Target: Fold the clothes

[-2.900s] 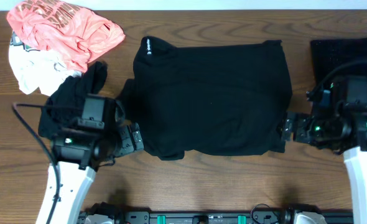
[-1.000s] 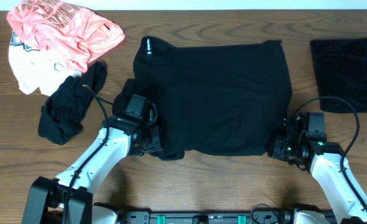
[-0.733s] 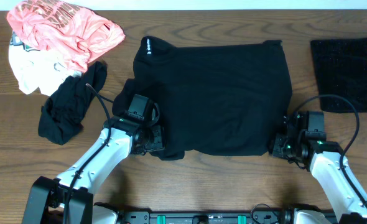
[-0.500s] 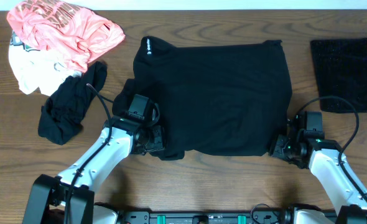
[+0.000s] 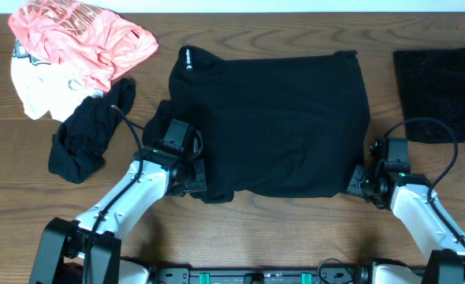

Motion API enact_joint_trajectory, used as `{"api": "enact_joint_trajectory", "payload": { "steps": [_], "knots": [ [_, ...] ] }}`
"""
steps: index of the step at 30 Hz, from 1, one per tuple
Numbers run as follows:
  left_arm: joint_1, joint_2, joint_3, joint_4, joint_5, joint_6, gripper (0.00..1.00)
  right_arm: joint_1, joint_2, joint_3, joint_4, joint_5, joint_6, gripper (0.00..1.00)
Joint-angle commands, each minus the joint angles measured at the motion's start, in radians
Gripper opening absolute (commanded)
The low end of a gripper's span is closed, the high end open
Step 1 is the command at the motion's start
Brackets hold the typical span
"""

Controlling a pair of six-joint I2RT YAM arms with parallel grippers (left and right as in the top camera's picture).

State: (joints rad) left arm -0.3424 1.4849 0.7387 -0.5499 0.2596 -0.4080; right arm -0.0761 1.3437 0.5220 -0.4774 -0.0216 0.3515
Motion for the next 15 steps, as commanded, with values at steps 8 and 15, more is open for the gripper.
{"api": "enact_joint_trajectory", "payload": {
  "steps": [8, 15],
  "knots": [
    [-0.001, 0.005, -0.008, -0.001, 0.002, 0.014, 0.09, 0.005, 0.032, -0.011, 0.006, -0.05, 0.018, 0.01],
    [-0.001, -0.078, 0.028, -0.046, 0.002, 0.031, 0.06, 0.004, 0.001, 0.09, -0.075, -0.069, 0.006, 0.01]
  ]
}}
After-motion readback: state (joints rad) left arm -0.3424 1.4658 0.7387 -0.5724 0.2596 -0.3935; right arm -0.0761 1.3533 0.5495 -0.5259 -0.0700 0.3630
